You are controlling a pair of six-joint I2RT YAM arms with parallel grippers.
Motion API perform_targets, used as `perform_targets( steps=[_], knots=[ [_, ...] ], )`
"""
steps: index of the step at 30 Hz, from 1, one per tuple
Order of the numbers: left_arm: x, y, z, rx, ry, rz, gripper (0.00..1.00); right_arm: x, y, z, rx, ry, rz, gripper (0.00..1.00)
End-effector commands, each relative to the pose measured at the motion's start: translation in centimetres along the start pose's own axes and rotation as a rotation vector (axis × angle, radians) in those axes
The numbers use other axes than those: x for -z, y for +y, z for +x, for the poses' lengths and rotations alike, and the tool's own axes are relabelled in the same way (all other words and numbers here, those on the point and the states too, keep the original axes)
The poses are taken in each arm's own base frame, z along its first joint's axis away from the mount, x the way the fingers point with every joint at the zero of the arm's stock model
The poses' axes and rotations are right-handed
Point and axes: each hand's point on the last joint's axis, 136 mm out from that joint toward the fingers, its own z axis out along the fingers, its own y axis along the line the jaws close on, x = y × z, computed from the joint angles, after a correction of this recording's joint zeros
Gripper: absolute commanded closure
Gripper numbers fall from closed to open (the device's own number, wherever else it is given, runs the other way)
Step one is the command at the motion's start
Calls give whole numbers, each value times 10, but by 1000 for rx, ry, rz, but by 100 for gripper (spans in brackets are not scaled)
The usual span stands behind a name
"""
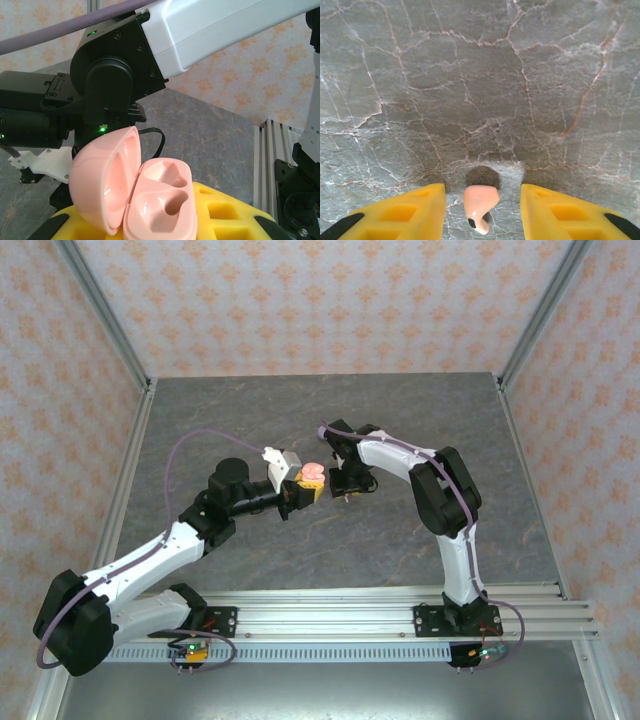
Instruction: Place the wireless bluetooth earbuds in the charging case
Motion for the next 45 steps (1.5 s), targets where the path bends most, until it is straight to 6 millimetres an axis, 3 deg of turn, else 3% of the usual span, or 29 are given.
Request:
perform_targets(
  steps=[1, 17, 35, 39, 42, 45],
  knots=[
    [1, 0, -12, -8, -17, 13, 92, -1, 1, -3, -42, -29, -1, 57],
    [0, 1, -13, -4, -14, 9, 93, -9, -2, 2, -14, 2, 62, 71],
    [-1, 2, -10, 4, -8, 2, 93, -12, 2, -2, -44, -14, 24, 76],
    [-1, 2, -10, 5, -6, 1, 93, -12, 2, -1, -16, -4, 23, 73],
    [0, 2, -10, 5, -6, 1, 93, -9, -2, -2, -11, -2, 47, 61],
    [0, 3, -11, 4, -8, -1, 93, -6, 0, -2, -24, -4, 38, 55]
  ],
)
